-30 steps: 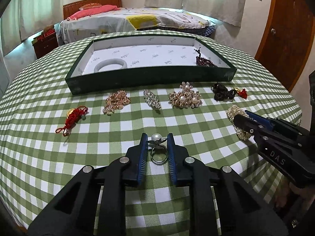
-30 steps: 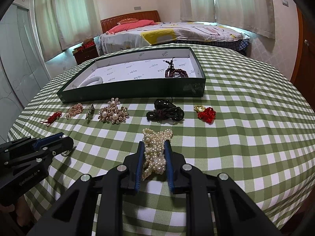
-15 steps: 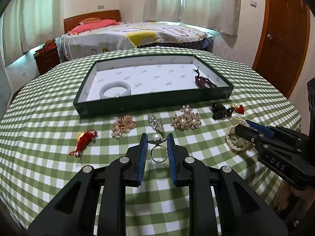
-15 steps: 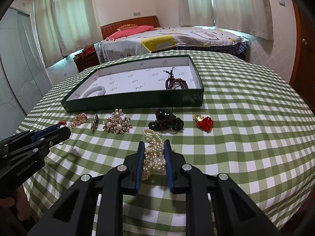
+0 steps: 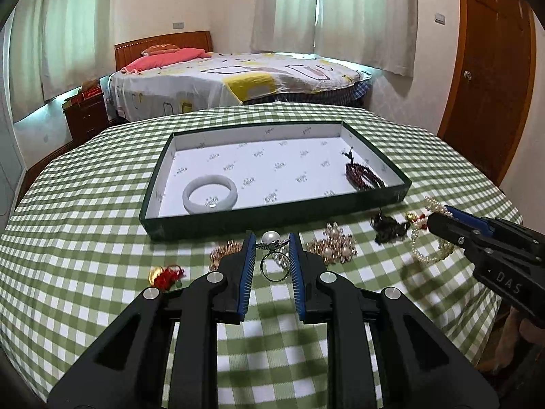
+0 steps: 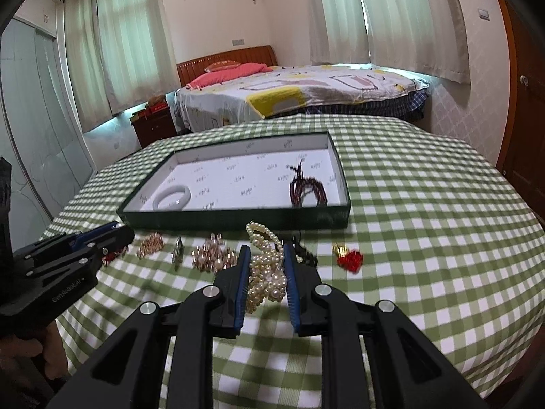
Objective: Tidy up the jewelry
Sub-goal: 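Carry the ring into the box with the left tool while the right tool places the pearls, then move the left tool to the red tassel charm and grasp it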
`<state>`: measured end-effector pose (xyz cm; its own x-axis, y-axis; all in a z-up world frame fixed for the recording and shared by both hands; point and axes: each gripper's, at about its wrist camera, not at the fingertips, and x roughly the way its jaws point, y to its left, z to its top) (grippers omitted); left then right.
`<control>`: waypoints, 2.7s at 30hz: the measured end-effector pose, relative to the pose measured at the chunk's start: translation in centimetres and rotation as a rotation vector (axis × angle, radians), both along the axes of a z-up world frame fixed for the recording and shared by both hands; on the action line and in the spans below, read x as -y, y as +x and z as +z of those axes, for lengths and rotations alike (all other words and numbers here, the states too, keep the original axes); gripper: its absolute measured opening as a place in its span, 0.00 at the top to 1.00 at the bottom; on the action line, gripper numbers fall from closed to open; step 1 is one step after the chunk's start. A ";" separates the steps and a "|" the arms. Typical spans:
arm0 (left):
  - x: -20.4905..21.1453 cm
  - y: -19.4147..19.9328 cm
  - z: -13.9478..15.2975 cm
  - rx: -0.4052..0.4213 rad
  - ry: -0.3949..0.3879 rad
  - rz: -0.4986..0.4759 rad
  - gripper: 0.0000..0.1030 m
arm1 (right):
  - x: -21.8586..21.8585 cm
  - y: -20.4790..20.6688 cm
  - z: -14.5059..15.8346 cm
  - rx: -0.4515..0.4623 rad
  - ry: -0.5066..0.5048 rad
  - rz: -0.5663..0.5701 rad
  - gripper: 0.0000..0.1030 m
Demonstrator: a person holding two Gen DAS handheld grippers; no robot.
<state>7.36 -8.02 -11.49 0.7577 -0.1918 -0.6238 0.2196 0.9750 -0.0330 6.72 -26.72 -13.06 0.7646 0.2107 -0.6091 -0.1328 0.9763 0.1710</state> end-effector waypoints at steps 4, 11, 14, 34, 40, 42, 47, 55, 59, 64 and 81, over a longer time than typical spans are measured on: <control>0.1 1.2 0.5 -0.003 -0.013 -0.004 0.81 | -0.1 1.7 1.2 0.021 0.010 0.003 0.80; 0.7 4.6 1.7 0.014 -0.039 -0.002 0.81 | -1.1 5.4 3.4 0.078 0.018 0.028 0.80; 0.9 6.5 2.3 0.021 -0.062 0.015 0.81 | -1.8 7.3 4.0 0.100 0.018 0.039 0.80; 2.1 15.5 -4.8 -0.196 -0.038 0.059 0.81 | -4.0 15.0 -2.7 -0.109 -0.048 0.084 0.80; 2.4 16.1 -5.1 -0.217 -0.042 0.047 0.77 | -3.9 15.4 -4.0 -0.161 -0.038 0.089 0.78; 2.5 16.2 -5.0 -0.215 -0.038 0.044 0.73 | -3.8 15.4 -4.1 -0.166 -0.035 0.088 0.75; 2.0 16.2 -5.0 -0.214 -0.053 0.065 0.55 | -3.0 15.0 -3.8 -0.152 -0.017 0.066 0.65; 1.4 15.1 -3.3 -0.152 -0.060 0.065 0.38 | -2.4 14.0 -2.2 -0.101 -0.012 0.046 0.60; 0.9 14.3 -2.1 -0.118 -0.071 0.059 0.32 | -2.1 13.1 -1.1 -0.069 -0.022 0.037 0.56; 0.4 12.7 -1.1 -0.086 -0.075 0.056 0.32 | -1.8 11.4 -0.3 -0.040 -0.028 0.024 0.56; -5.6 4.2 -1.0 -0.054 -0.031 0.118 0.32 | -1.4 5.6 -2.2 -0.041 -0.055 0.003 0.56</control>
<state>11.59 -2.44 -12.53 0.7417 -0.1230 -0.6593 0.1000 0.9923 -0.0726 12.30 -25.30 -15.23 0.7384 0.1783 -0.6504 -0.1295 0.9840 0.1228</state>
